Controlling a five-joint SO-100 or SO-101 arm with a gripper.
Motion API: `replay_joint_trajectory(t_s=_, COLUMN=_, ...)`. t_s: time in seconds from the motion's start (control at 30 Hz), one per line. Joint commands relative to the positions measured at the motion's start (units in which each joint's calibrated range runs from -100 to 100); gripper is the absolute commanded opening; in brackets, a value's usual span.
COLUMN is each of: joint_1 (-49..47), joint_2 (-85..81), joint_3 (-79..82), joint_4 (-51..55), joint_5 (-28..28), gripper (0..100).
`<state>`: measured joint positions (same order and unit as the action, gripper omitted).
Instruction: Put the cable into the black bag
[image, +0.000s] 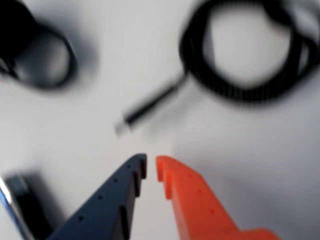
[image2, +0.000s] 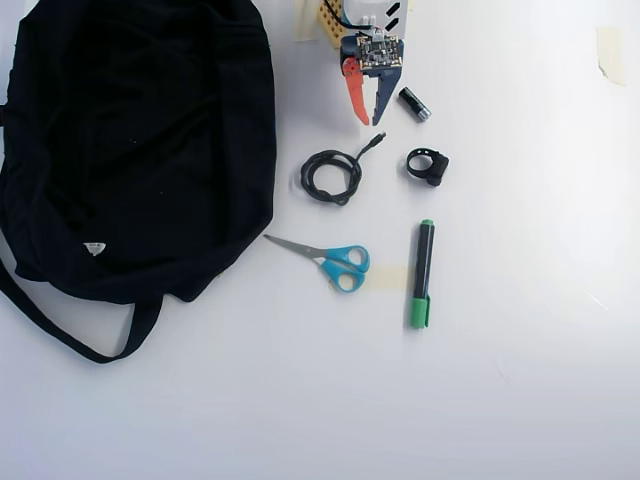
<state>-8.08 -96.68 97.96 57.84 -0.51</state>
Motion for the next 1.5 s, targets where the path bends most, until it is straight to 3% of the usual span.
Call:
replay_joint_trajectory(t_s=0.0, joint_1=-1.6, joint_2=6.9, joint_3=-0.2, joint_4=-17.6, joint_5=-0.2, gripper=3)
replay_joint_trajectory(t_s=0.47, joint_1=-5.3, joint_2=40.8, joint_3=-14.3, joint_4=-71.3, joint_5=-0.2, gripper=2)
replay_joint_trajectory(t_s=0.57, joint_1=-5.2, joint_2=48.1, joint_3=-19.9, joint_4=-76.9, joint_5=0.0, gripper=2)
replay_joint_trajectory(t_s=0.9, joint_1=-0.5, joint_2=72.8, joint_3=-51.0, joint_4=-75.0, joint_5=0.4, gripper=2)
replay_joint_trajectory(t_s=1.2, joint_1=1.1, joint_2=92.2, joint_3=-93.4, joint_4=-47.5, joint_5=0.4, gripper=2)
replay_joint_trajectory(t_s=1.47, joint_1=2.4, joint_2=98.1, joint_3=-101.6, joint_4=-44.5, joint_5=0.4, gripper=2)
